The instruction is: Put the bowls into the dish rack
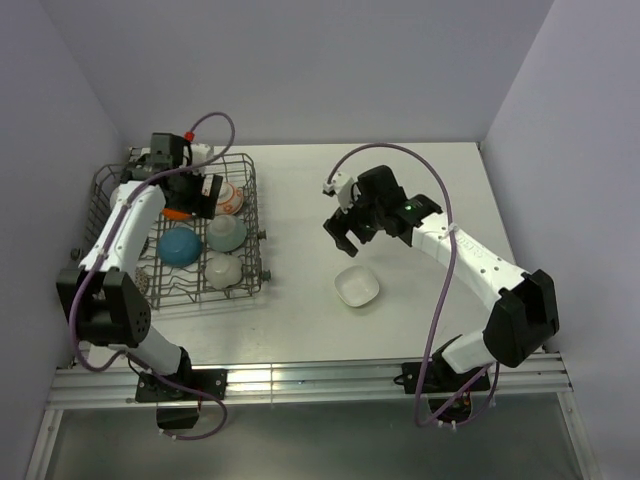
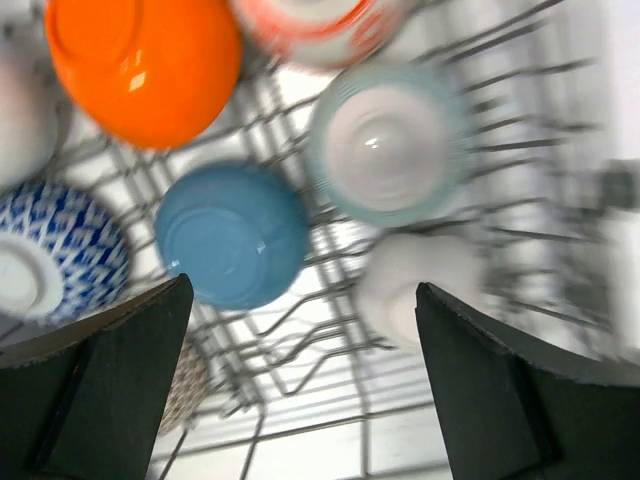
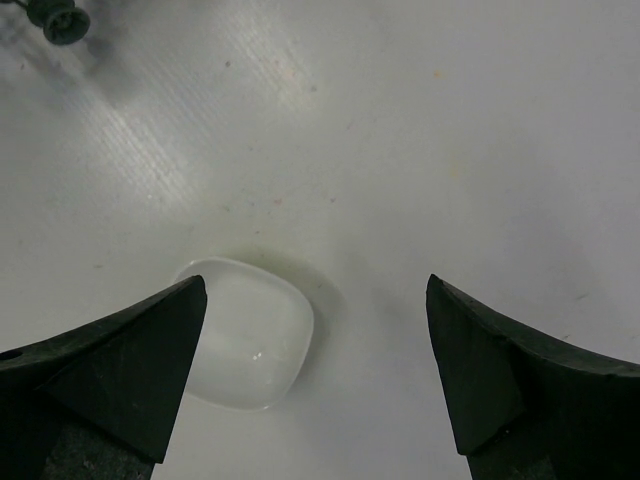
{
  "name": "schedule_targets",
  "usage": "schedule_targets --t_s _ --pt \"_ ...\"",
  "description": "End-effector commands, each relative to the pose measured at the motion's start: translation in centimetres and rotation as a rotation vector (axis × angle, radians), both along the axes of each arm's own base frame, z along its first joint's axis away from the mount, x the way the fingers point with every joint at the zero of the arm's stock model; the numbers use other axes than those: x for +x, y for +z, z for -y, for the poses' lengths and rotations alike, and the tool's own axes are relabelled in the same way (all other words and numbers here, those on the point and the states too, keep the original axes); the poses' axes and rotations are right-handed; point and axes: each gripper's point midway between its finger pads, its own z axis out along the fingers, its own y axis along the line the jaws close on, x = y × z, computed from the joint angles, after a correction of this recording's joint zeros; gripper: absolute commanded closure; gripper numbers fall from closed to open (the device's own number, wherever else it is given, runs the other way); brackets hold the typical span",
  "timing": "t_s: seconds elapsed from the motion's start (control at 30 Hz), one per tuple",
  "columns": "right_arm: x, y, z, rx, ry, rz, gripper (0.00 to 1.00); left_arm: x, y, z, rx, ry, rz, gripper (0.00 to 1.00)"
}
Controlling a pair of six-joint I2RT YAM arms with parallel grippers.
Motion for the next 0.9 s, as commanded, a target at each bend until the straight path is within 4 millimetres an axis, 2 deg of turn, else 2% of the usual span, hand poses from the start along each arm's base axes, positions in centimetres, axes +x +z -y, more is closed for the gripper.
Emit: schedule_targets --t_s 0.0,0.13,0.33,0.4,0.43,0.47,0.53,0.57,0.77,0.87 --pt "-2.9 -0.7 1.1 0.062 -0.005 -0.132 0.04 -0.9 7.2 3.9 -0.303 -0.149 0.145 0.01" --pt "-4.6 -2.9 3.4 0.073 -0.047 -0.263 0.05 -2.3 9.7 4.4 -0.467 -0.224 0.203 0.01" --pt "-5.8 -6.5 6.3 -0.002 -0.110 -0.419 0.12 -4.7 12.1 5.6 -0.651 -0.347 0.264 0.01" --pt "-5.8 -7.5 7.1 -0.023 -0.137 -0.451 0.15 -5.2 12.1 5.2 -0.692 -0.354 0.281 0.01" --pt "-5.9 -8.1 7.3 -0.032 -0.144 -0.469 0.16 -6.1 13.0 5.8 -0.740 -0.399 0.305 0.02" --pt "-6.1 -8.8 7.4 -0.043 -0.151 -0.497 0.16 -6.3 12.4 5.7 -0.756 -0.409 0.314 0.02" --pt "-6.3 -9.9 7.2 -0.048 -0.157 -0.548 0.18 -6.7 12.7 5.3 -0.766 -0.417 0.358 0.02" --pt "-6.3 -10.2 7.1 -0.045 -0.160 -0.561 0.19 -6.8 12.2 5.2 -0.769 -0.415 0.358 0.03" --pt "-6.1 -12.3 6.6 -0.042 -0.186 -0.626 0.24 -8.6 12.3 5.6 -0.759 -0.510 0.386 0.04" --pt "-6.2 -13.5 6.5 -0.047 -0.198 -0.658 0.28 -8.9 12.2 5.6 -0.765 -0.510 0.394 0.04"
